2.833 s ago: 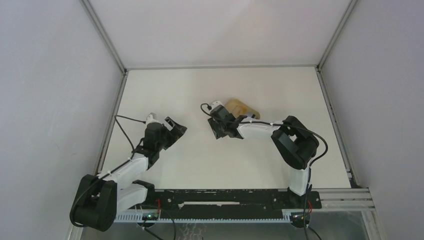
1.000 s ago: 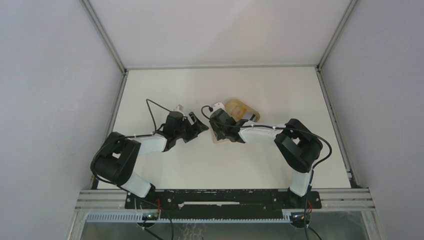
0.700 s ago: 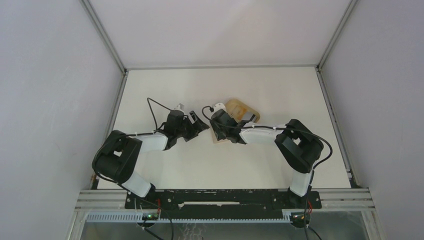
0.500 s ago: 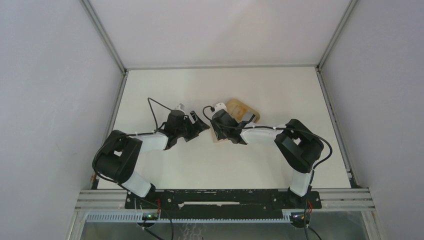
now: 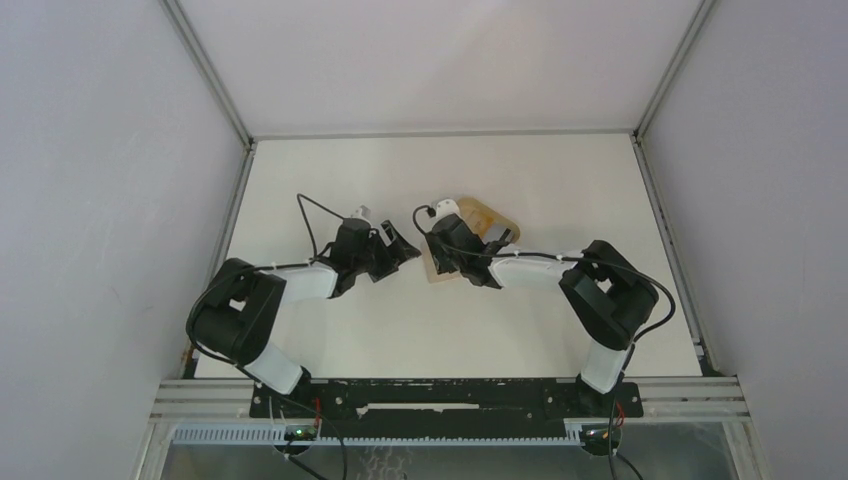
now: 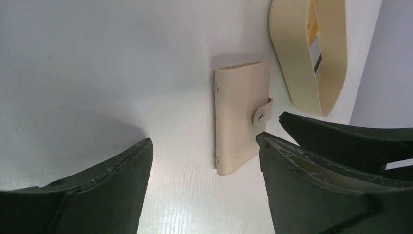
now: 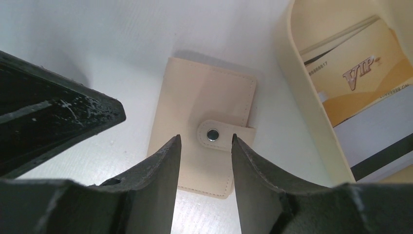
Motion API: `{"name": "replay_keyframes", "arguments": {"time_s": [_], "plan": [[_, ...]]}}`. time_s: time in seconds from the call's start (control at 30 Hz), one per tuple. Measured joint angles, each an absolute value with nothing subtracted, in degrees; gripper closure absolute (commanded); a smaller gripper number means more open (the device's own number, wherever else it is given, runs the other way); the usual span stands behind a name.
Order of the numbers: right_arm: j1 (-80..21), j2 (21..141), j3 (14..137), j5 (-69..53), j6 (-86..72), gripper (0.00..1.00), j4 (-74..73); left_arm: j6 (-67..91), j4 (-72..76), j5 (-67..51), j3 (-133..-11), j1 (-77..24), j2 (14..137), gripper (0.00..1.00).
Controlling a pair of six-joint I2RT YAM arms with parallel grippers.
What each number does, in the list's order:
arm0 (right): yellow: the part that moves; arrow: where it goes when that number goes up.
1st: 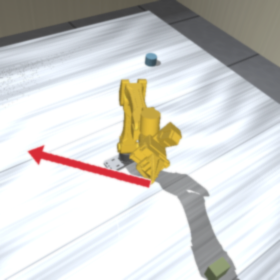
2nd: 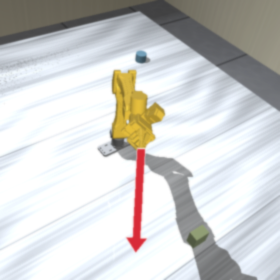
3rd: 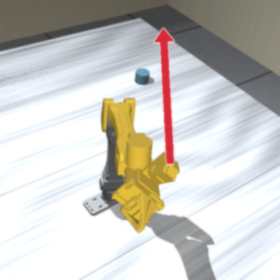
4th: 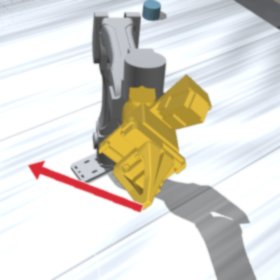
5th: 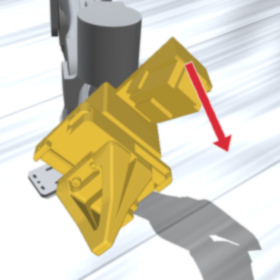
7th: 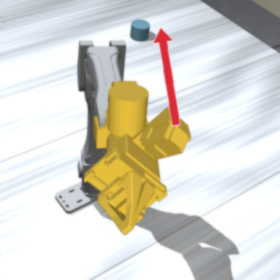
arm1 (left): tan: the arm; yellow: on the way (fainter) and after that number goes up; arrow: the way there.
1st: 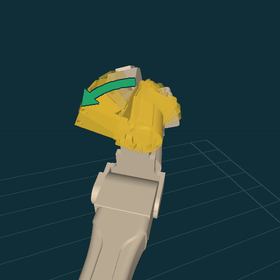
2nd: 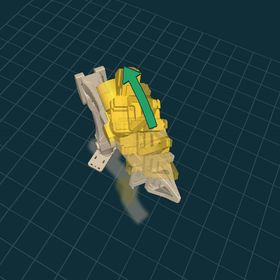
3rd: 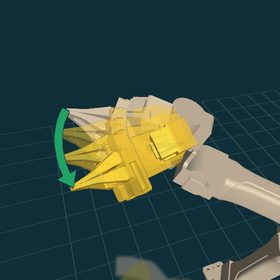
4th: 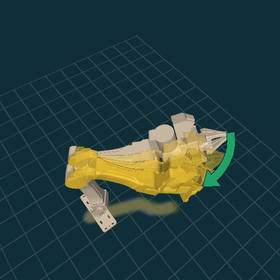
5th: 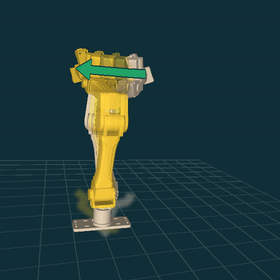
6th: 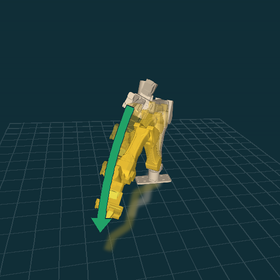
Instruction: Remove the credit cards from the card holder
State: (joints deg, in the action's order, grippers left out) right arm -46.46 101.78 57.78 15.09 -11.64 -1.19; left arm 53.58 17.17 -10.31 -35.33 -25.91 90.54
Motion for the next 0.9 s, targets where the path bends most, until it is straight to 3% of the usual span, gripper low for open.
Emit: {"name": "replay_keyframes", "arguments": {"time_s": [0.9], "plan": [[-43.59,104.97,57.74,10.44,-11.03,0.47,2.83,53.6,16.6,-10.52,-37.23,-26.68,92.31,0.16]]}}
